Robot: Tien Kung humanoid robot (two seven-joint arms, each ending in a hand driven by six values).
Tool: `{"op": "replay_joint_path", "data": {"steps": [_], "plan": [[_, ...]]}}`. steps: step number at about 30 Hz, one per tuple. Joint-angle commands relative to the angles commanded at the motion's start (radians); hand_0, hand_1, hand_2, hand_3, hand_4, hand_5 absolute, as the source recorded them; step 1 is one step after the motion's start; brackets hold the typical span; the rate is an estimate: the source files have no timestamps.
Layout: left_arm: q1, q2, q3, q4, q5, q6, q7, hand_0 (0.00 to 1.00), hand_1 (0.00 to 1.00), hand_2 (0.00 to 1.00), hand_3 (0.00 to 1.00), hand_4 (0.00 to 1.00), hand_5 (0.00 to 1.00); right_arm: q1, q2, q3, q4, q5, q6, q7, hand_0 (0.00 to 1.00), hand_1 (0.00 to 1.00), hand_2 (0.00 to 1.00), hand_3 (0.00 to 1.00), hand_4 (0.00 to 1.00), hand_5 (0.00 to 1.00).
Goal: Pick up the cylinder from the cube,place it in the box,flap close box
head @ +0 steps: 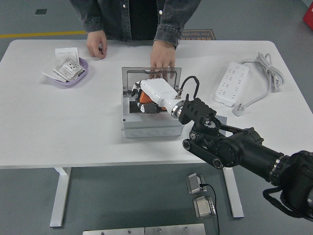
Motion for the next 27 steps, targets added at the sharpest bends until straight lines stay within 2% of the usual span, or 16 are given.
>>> {"op": "replay_joint_path", "data": {"steps": [2, 3, 9, 10, 15, 16, 21, 22, 27], "plan": [[0.0, 0.0, 0.006, 0.0, -0.005, -0.001, -0.001, 0.639, 0.661, 0.568, 0.626, 0.676, 0.386, -0.003, -0.002, 0.004, -0.001, -0.004, 0.003, 0.002, 0.328, 0.383, 0.673, 0.759, 0.776, 0.471], [0.0, 0.0, 0.011, 0.0, -0.008, -0.001, -0.002, 0.638, 0.661, 0.563, 0.626, 0.675, 0.38, -0.004, -0.004, 0.008, 0.0, -0.009, 0.007, 0.002, 0.373, 0.392, 0.664, 0.752, 0.833, 0.494], [0.0, 0.0, 0.034, 0.0, -0.024, -0.002, -0.007, 0.638, 0.661, 0.563, 0.626, 0.675, 0.38, -0.009, -0.015, 0.023, 0.006, -0.029, 0.019, 0.009, 0.373, 0.392, 0.664, 0.752, 0.833, 0.494], [0.0, -0.001, 0.035, 0.0, -0.025, -0.002, -0.008, 0.638, 0.66, 0.555, 0.621, 0.674, 0.38, -0.009, -0.015, 0.025, 0.005, -0.03, 0.019, 0.01, 0.351, 0.349, 0.634, 0.711, 0.848, 0.517], [-0.001, -0.001, 0.039, 0.0, -0.024, -0.004, -0.009, 0.638, 0.66, 0.555, 0.621, 0.674, 0.38, -0.011, -0.016, 0.028, 0.004, -0.033, 0.016, 0.013, 0.351, 0.349, 0.634, 0.711, 0.848, 0.517], [-0.001, -0.001, 0.039, 0.0, -0.023, -0.005, -0.009, 0.639, 0.66, 0.55, 0.621, 0.672, 0.378, -0.011, -0.016, 0.027, 0.004, -0.033, 0.016, 0.013, 0.388, 0.486, 0.694, 0.75, 0.994, 0.537], [0.0, -0.003, 0.045, 0.0, -0.025, -0.008, -0.009, 0.639, 0.66, 0.55, 0.621, 0.672, 0.378, -0.013, -0.014, 0.035, 0.007, -0.039, 0.014, 0.014, 0.388, 0.486, 0.694, 0.75, 0.994, 0.537], [0.0, -0.004, 0.045, 0.0, -0.024, -0.01, -0.008, 0.639, 0.658, 0.546, 0.619, 0.667, 0.378, -0.013, -0.014, 0.038, 0.009, -0.04, 0.013, 0.014, 0.447, 0.54, 0.701, 0.757, 0.997, 0.522], [0.0, -0.008, 0.044, 0.0, -0.018, -0.015, -0.008, 0.639, 0.658, 0.546, 0.619, 0.667, 0.378, -0.016, -0.016, 0.058, 0.023, -0.041, 0.011, 0.018, 0.447, 0.54, 0.701, 0.757, 0.997, 0.522]]}}
